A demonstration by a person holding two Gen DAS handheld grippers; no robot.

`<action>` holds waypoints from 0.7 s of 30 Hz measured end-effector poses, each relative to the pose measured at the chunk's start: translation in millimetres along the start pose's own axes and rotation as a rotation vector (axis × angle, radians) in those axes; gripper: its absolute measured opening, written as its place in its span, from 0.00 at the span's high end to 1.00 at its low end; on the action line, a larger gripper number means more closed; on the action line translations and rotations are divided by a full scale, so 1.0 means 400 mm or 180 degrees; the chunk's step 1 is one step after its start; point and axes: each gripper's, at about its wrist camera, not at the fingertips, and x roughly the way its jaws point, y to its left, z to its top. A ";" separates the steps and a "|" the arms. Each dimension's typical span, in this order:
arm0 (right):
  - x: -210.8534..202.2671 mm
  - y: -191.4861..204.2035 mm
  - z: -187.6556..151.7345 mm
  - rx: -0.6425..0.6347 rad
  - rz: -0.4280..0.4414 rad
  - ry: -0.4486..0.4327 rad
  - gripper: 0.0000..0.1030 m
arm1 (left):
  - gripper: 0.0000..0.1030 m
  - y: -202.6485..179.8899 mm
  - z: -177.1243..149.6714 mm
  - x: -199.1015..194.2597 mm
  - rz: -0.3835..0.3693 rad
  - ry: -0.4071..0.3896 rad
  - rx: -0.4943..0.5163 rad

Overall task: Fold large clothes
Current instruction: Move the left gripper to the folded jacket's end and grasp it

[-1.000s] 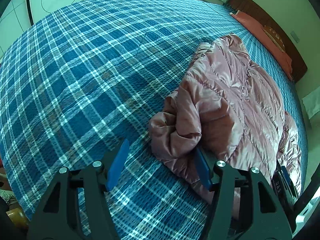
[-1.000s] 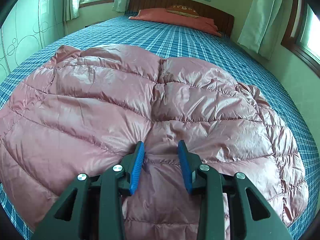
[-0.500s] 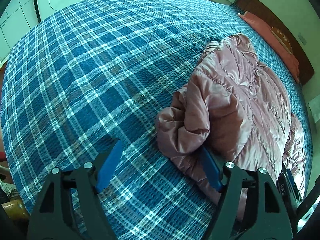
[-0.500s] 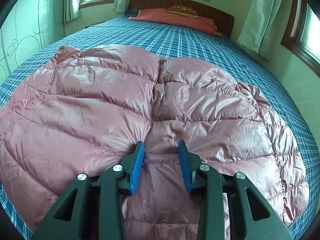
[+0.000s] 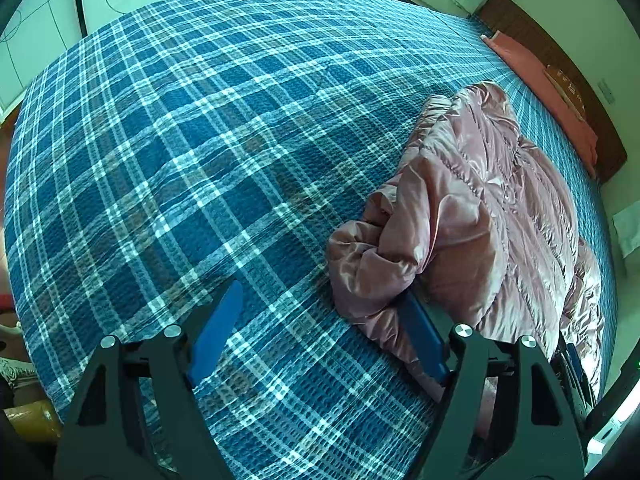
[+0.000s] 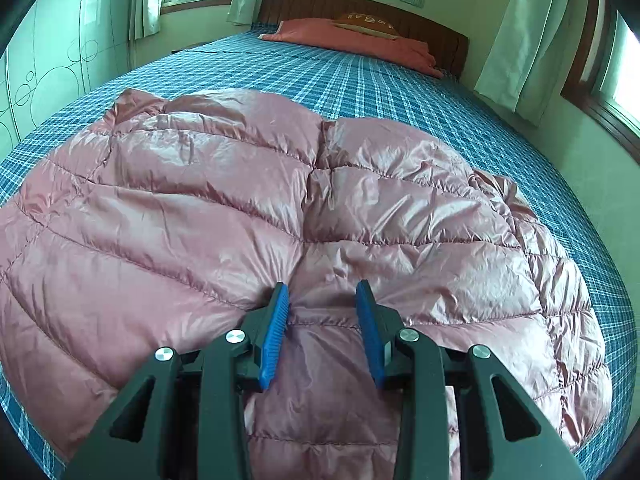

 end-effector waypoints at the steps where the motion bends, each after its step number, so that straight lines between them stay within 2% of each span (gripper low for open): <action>1: -0.002 0.000 -0.001 0.0006 0.0008 0.0000 0.65 | 0.24 -0.005 0.002 0.002 -0.0040 0.0008 0.0003; 12: -0.001 0.002 -0.003 -0.0006 -0.0004 0.0005 0.65 | 0.24 0.016 -0.038 -0.032 -0.0378 0.0331 -0.0161; 14: -0.001 0.002 -0.003 -0.0011 -0.0011 0.0004 0.65 | 0.24 0.006 -0.036 -0.019 -0.0392 0.0325 -0.0148; 17: -0.001 0.001 -0.003 0.0004 0.0006 0.0006 0.65 | 0.17 0.006 -0.033 -0.007 -0.0453 0.0289 -0.0268; 21: 0.000 0.001 -0.003 0.0004 0.0003 0.0007 0.65 | 0.15 0.021 -0.050 -0.015 -0.0715 0.0226 -0.0475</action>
